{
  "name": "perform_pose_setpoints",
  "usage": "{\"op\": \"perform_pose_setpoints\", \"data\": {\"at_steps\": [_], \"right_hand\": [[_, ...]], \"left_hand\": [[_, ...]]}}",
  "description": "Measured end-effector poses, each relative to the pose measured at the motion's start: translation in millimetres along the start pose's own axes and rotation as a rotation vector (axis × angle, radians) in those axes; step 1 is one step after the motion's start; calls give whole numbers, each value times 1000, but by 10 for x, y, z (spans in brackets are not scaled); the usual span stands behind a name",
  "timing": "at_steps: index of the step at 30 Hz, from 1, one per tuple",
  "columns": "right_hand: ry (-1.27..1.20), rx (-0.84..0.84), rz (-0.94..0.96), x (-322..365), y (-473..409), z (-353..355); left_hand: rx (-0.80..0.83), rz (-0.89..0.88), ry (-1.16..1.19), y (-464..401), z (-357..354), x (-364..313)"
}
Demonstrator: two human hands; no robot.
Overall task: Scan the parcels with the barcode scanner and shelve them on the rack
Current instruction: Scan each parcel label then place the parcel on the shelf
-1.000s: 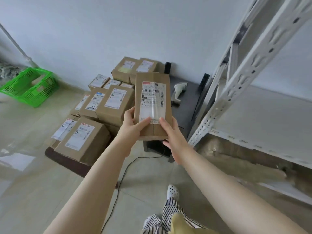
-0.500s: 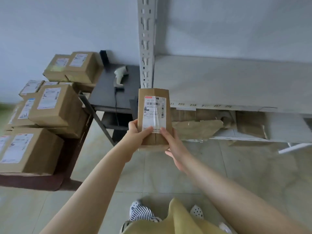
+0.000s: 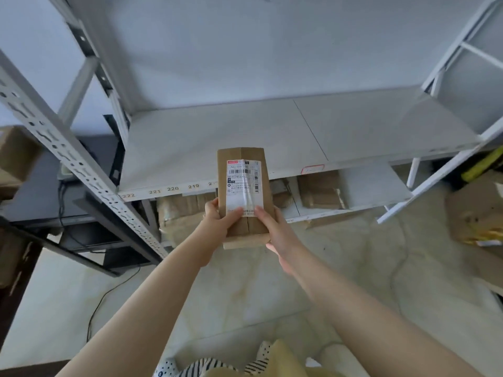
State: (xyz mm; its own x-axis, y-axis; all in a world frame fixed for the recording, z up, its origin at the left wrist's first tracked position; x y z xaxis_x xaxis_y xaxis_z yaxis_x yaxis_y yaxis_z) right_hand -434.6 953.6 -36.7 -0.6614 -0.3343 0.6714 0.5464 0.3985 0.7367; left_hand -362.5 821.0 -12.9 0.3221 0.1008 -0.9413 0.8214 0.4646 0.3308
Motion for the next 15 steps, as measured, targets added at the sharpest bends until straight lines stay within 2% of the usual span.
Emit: {"op": "perform_pose_setpoints", "data": {"at_steps": [4,9,15], "right_hand": [[6,23,5,105,-45,11],[70,56,7,171,-69,-316],[132,188,-115,-71,-18,-1359]], "left_hand": [[-51,-7,-32,-48,-6,-119],[-151,15,13,57,366,-51],[-256,69,153,378,1273,90]]}}
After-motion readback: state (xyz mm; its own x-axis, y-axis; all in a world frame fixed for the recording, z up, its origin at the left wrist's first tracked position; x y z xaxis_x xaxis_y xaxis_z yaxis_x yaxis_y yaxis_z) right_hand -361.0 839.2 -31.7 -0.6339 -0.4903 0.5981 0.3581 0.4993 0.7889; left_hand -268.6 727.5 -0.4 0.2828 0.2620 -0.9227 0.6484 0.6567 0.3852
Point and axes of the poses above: each hand's wrist, its own y-axis away from the middle knuckle, its own z-axis out of the back of the hand, x = y × z, the point moved 10 cm from there along -y, towards the middle knuckle, and after that the axes turned 15 degrees about -z, right-handed, at the moved point
